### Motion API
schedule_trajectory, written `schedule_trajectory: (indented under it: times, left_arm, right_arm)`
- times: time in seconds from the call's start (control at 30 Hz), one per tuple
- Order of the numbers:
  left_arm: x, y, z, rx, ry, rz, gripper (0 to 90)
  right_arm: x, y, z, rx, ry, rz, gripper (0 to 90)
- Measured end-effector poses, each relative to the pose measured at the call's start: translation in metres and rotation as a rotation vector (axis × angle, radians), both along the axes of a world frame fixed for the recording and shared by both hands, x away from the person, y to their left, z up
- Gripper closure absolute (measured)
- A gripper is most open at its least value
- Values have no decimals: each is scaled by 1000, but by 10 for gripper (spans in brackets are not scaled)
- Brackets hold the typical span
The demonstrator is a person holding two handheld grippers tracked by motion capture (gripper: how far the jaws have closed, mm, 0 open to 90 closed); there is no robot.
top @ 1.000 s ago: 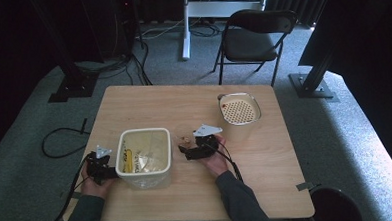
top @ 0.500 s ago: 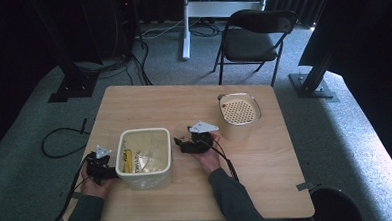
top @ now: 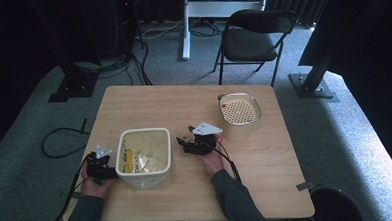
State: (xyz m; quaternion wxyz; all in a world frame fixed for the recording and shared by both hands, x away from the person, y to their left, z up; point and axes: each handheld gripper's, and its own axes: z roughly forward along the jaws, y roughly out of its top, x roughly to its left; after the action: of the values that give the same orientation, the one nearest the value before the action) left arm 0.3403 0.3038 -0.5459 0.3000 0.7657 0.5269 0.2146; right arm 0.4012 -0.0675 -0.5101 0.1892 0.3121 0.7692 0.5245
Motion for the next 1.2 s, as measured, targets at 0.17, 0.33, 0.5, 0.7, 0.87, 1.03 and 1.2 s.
schedule_trajectory:
  times: [0.17, 0.33, 0.5, 0.7, 0.87, 1.03, 1.2]
  left_arm:
    - [0, 0, 0, 0, 0, 0, 12]
    - [0, 0, 0, 0, 0, 0, 12]
    - [0, 0, 0, 1, 0, 0, 12]
    - [0, 0, 0, 0, 0, 0, 13]
    - [0, 0, 0, 0, 0, 0, 13]
    - [0, 0, 0, 0, 0, 0, 12]
    - [0, 0, 0, 0, 0, -1, 13]
  right_arm:
    - [-7, -13, 11, 1, -12, -4, 323]
    - [-15, -29, 22, -10, -5, -10, 334]
    - [-22, -45, 28, -6, -3, -11, 340]
    - [-31, -61, 33, -10, -7, -28, 341]
    - [-35, -70, 36, -24, -13, -46, 341]
    - [-40, -80, 39, -27, -16, -55, 341]
    - [-43, -92, 41, -38, -13, -63, 341]
